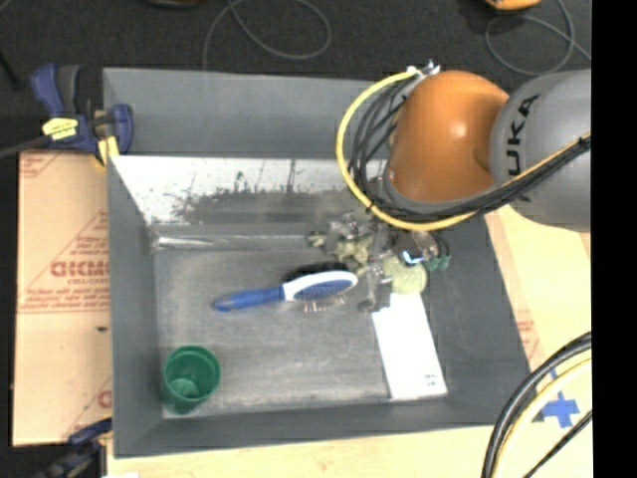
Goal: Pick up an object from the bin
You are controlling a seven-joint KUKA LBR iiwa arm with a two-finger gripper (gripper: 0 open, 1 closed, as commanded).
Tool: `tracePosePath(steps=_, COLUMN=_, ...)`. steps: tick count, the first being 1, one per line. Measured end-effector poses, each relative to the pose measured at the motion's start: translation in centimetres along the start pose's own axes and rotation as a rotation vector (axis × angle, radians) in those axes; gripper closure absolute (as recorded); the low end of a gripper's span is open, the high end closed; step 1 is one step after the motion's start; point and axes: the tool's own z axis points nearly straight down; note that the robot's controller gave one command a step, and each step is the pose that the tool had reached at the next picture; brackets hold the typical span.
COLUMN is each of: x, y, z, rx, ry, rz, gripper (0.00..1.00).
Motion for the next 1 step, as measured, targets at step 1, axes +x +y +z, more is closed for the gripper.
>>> tracePosePath(steps=1, x=-0.2, y=0.07, z=0.07, rx=0.001, ry=-0.002, rz=0.063, gripper=0.0)
